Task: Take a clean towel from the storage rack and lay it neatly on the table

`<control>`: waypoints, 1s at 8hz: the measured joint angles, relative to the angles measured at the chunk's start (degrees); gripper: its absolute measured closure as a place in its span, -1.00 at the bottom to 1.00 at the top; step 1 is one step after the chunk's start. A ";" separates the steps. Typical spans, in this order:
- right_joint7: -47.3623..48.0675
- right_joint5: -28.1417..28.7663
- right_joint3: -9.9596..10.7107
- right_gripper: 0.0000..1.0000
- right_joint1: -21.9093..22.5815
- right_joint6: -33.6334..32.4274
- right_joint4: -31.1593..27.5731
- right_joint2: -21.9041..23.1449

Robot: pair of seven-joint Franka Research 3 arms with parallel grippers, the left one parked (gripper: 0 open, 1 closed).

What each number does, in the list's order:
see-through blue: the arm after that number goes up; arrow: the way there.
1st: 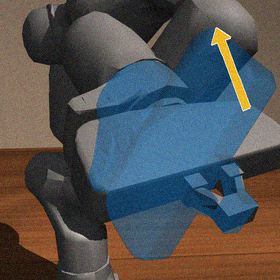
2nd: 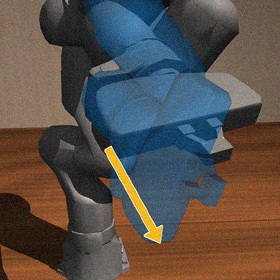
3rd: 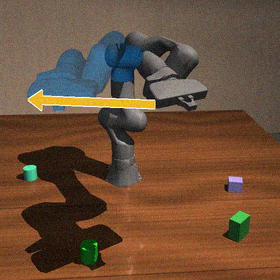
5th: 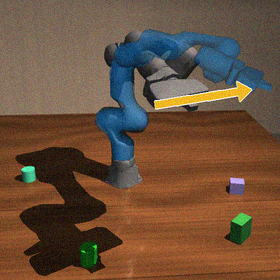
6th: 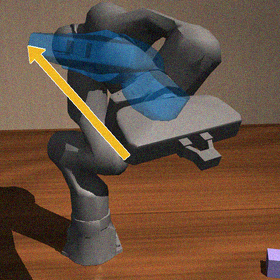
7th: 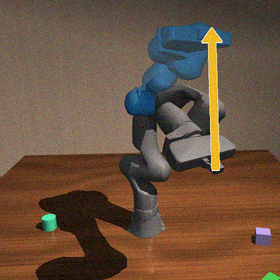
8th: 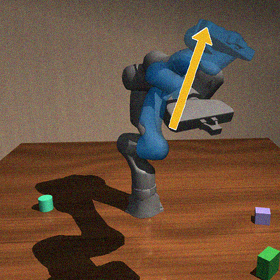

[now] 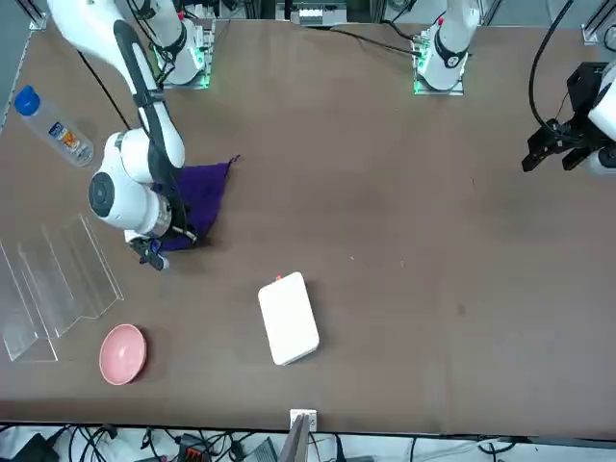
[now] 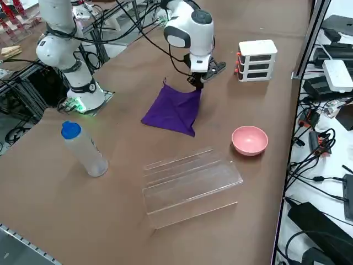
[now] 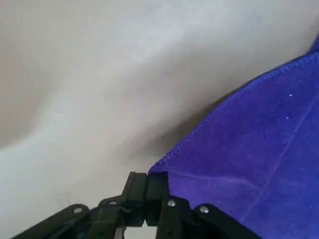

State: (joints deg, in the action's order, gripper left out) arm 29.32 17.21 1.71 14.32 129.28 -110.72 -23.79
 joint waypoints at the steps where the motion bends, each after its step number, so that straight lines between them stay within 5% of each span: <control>1: 0.00 0.00 -0.01 0.97 0.72 -0.06 0.81 -0.32; 8: 0.50 0.02 0.00 0.97 1.82 -0.24 5.69 -3.14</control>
State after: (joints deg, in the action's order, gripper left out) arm 29.82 17.23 1.71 16.15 129.04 -105.03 -26.93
